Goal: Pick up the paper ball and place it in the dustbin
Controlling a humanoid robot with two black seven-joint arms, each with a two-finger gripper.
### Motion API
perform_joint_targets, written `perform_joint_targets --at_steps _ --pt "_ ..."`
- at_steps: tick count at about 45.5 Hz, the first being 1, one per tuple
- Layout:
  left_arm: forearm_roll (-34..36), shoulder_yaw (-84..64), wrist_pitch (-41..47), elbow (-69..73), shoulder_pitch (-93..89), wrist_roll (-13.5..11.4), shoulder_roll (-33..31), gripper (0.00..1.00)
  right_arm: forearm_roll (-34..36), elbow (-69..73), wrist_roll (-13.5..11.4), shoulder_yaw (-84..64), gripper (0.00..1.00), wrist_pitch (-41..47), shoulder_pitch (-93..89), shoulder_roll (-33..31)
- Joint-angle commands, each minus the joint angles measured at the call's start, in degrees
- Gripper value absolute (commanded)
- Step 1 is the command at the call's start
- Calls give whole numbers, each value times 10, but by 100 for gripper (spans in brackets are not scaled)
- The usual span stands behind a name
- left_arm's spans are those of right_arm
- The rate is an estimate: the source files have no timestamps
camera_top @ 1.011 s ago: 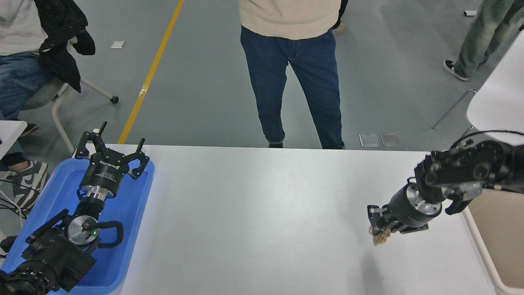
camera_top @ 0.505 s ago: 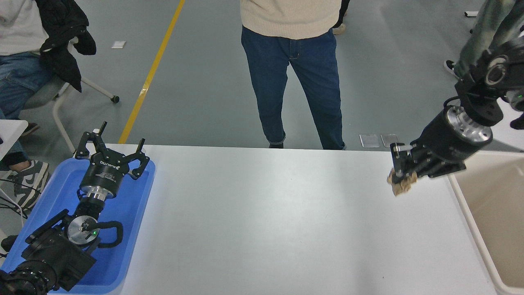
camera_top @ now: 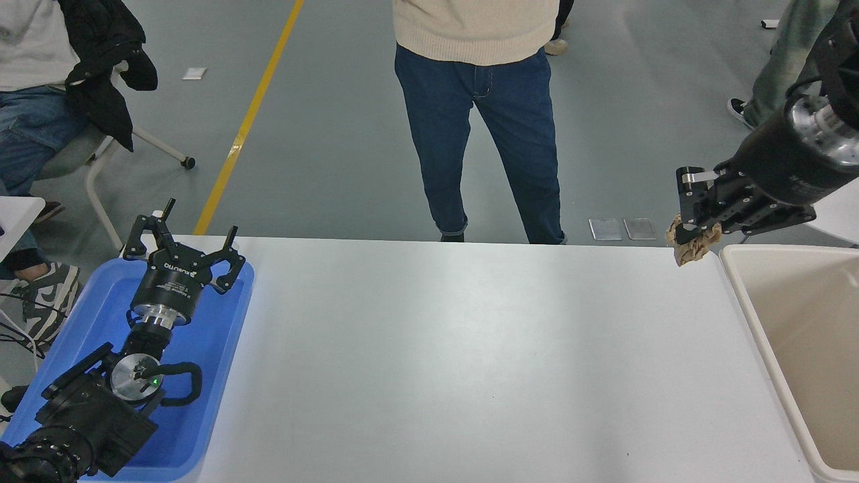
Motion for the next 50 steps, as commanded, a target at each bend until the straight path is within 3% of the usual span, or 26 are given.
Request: perform_joint_targets --at_steps 1,14,26,40,50 --pt "0 0 0 0 0 0 0 100 18 -28 -1 -133 0 1 2 -21" --pt "0 0 0 0 0 0 0 100 13 -78 0 -267 0 1 -39 -131" --pt "0 0 0 0 1 0 0 100 -8 -135 0 -261 0 1 -119 -249" --pt "0 0 0 0 1 0 0 100 -1 -239 0 -138 0 1 -290 -254" --pt "0 0 0 0 1 -1 0 100 -3 -353 -2 41 0 -79 -470 -256"
